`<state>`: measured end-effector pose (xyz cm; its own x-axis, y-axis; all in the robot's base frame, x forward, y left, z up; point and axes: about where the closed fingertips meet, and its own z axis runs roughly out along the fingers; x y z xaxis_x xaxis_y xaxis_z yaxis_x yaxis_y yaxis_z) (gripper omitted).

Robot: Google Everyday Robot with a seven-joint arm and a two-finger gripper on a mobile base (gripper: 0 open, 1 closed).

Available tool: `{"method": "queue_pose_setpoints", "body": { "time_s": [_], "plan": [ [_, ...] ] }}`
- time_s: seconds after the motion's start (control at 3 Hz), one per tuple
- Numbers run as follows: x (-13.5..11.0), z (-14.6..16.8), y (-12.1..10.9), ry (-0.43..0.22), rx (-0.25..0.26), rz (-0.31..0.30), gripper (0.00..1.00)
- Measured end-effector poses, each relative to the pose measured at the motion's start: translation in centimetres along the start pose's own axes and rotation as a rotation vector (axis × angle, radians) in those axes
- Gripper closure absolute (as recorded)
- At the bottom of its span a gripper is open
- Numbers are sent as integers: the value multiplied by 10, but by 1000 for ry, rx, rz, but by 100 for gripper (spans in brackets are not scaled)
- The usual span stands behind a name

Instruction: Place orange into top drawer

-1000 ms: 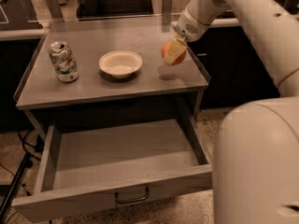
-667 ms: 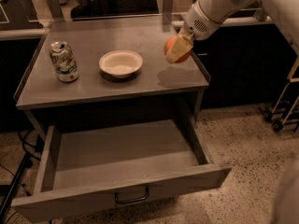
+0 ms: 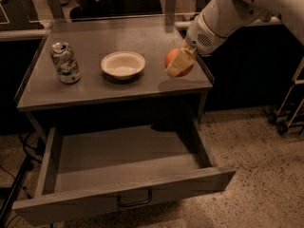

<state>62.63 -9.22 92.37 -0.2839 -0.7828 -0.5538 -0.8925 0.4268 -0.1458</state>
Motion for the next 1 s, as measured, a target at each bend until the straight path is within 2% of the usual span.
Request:
{"method": "queue_pose_setpoints", "body": {
  "time_s": [0.33,0.67,1.0],
  "plan": [
    [-6,-5,13,-13,6,2,100],
    [-9,-10,59,-38,-39,1,100],
    [-14,7,110,-43,-139,-12,100]
  ]
}}
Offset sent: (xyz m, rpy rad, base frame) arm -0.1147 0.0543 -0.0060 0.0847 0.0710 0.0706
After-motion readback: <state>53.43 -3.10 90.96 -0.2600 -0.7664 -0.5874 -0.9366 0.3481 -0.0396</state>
